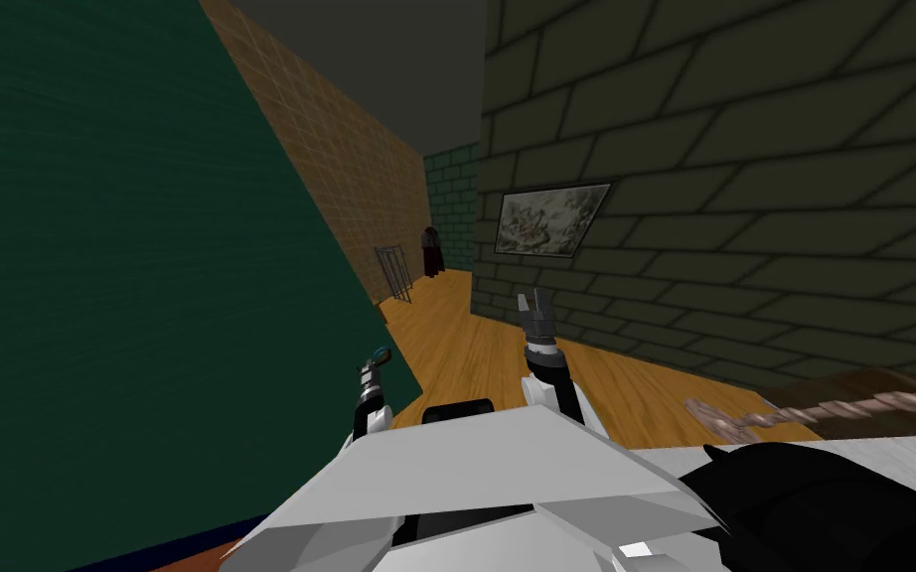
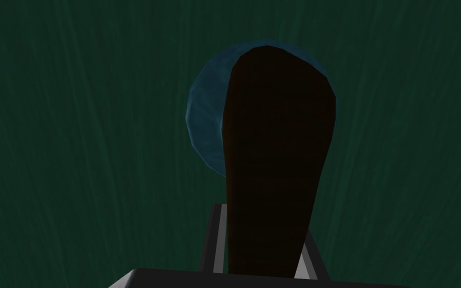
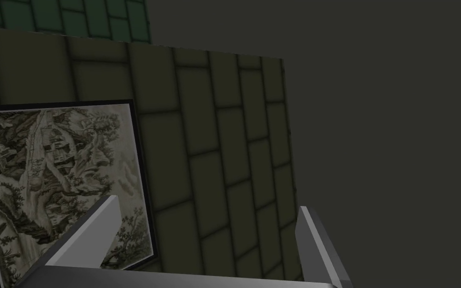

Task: Push the door open

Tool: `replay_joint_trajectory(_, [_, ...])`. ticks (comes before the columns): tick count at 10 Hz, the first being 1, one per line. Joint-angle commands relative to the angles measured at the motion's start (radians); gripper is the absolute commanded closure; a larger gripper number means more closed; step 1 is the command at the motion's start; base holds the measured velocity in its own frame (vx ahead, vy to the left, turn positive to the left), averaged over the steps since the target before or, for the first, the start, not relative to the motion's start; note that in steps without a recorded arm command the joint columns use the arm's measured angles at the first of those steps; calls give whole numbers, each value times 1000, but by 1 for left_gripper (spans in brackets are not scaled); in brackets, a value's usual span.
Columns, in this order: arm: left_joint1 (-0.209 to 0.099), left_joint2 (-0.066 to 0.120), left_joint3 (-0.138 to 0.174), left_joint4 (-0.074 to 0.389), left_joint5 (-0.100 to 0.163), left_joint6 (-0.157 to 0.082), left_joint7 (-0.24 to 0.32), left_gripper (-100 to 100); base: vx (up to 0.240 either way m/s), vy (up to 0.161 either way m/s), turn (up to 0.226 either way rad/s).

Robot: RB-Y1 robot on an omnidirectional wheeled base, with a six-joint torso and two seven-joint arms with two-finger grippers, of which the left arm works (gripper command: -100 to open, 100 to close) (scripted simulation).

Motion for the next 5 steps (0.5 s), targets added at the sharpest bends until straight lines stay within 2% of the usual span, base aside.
replay_joint_trajectory(1, [-5,-9,14,-10,7,3,-8,100,184,-23,58])
replay_joint_trajectory(2, [-5,-14,22,-9,11,2,-10,100,161,-35,58])
replay_joint_trajectory(3, [1,-7,22,-6,10,2,-9,100,66,-8,42])
replay_joint_trajectory(4, [3,1,43,-7,23,0,-15,100,147,4,53])
replay_joint_trajectory(5, [3,1,48,-7,26,0,-17,100,212,-6,50])
